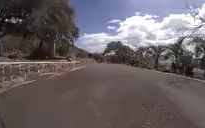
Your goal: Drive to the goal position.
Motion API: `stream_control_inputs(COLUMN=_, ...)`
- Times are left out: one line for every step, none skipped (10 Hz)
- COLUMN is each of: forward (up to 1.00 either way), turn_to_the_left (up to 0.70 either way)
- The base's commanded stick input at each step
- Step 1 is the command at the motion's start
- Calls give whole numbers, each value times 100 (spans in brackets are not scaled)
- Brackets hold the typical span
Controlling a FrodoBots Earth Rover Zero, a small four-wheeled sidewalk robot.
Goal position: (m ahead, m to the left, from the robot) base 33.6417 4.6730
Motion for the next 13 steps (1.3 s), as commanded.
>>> stream_control_inputs(forward=85, turn_to_the_left=3)
stream_control_inputs(forward=85, turn_to_the_left=35)
stream_control_inputs(forward=85, turn_to_the_left=34)
stream_control_inputs(forward=85, turn_to_the_left=34)
stream_control_inputs(forward=85, turn_to_the_left=1)
stream_control_inputs(forward=85, turn_to_the_left=1)
stream_control_inputs(forward=85, turn_to_the_left=1)
stream_control_inputs(forward=85, turn_to_the_left=1)
stream_control_inputs(forward=85, turn_to_the_left=1)
stream_control_inputs(forward=85, turn_to_the_left=1)
stream_control_inputs(forward=85, turn_to_the_left=1)
stream_control_inputs(forward=85, turn_to_the_left=1)
stream_control_inputs(forward=85, turn_to_the_left=1)
